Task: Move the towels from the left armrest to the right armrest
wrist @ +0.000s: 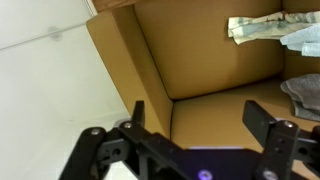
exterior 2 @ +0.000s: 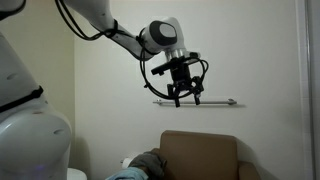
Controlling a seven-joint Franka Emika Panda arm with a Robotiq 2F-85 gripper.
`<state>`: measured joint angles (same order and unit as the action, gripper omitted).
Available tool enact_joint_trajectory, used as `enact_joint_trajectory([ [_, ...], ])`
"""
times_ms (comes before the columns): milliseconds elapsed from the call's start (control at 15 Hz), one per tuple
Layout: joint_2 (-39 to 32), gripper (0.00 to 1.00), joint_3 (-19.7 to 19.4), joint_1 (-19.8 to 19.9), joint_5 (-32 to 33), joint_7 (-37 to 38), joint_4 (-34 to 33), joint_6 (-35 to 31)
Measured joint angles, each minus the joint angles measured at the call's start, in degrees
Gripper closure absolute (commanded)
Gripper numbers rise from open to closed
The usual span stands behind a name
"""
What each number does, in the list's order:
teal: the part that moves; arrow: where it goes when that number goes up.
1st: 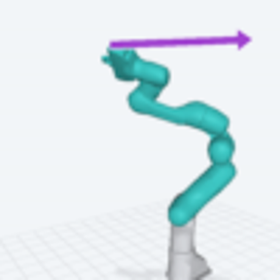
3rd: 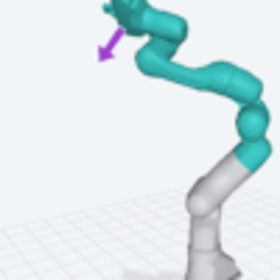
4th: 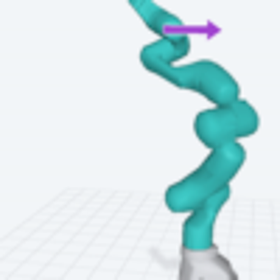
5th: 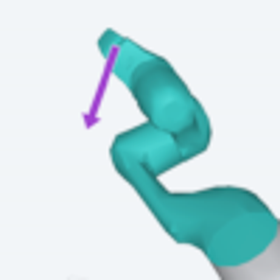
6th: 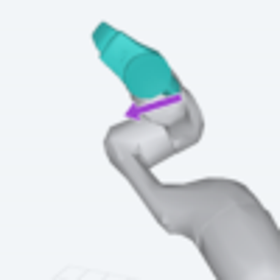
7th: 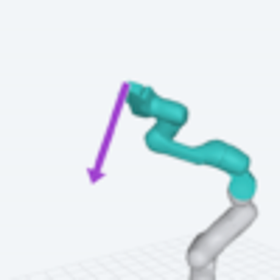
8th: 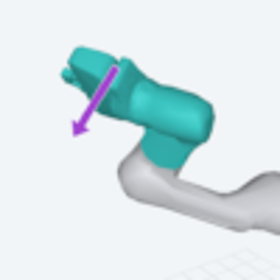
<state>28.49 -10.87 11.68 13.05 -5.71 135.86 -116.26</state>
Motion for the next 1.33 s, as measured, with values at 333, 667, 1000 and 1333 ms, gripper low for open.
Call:
enact_joint_trajectory([
  [333, -0.13, 0.0, 0.93, -1.18, -0.32, 0.02, -0.6, 1.09],
  [667, -5.95, 0.0, 9.56, -9.47, -3.27, 2.2, -5.21, 4.44],
  [1000, -18.91, 0.0, 17.97, -16.75, -3.3, 5.13, -11.12, 3.31],
  [1333, -33.88, 0.0, 22.36, -21.39, -0.91, 11.35, -20.51, 3.98],
])
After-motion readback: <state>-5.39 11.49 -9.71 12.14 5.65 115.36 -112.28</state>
